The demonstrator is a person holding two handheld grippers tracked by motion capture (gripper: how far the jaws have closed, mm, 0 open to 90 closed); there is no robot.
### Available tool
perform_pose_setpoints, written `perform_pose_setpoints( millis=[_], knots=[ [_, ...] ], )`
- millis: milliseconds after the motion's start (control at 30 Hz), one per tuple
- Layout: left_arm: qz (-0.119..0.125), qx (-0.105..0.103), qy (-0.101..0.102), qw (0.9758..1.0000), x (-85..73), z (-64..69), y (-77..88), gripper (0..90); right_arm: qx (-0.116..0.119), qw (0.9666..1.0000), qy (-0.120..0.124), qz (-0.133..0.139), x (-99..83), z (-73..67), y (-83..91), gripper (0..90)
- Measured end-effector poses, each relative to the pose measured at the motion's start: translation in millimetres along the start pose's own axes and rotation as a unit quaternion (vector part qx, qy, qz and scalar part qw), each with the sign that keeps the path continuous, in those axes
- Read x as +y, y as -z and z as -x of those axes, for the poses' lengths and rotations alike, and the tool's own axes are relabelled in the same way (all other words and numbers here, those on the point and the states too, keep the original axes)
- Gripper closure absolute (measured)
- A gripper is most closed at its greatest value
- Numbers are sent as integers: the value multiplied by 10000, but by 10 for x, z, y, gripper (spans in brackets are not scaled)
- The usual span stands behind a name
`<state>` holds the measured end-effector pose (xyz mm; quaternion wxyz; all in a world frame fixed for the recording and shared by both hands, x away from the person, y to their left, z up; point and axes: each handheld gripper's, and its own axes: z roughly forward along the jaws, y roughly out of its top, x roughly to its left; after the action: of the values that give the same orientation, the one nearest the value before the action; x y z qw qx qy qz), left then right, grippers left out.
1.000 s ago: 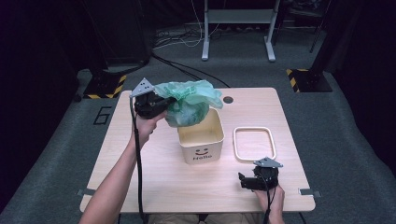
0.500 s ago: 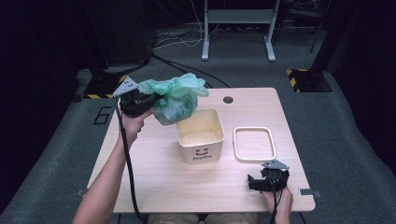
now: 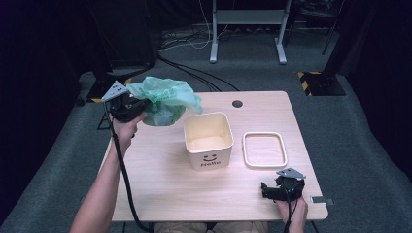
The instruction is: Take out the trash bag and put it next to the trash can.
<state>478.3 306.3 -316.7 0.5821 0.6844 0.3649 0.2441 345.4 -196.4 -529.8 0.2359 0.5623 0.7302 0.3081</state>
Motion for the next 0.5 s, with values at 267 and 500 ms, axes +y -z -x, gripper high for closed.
perform_pose_setpoints(
  millis=[267,500],
  knots=[
    [-34,285,214,9994,-135,-214,115,899,-19,10000,2,2,-2,2,0,0],
    [-94,479,340,9982,-241,-363,177,899,-32,10000,-8,7,0,2,-2,1]
  ],
)
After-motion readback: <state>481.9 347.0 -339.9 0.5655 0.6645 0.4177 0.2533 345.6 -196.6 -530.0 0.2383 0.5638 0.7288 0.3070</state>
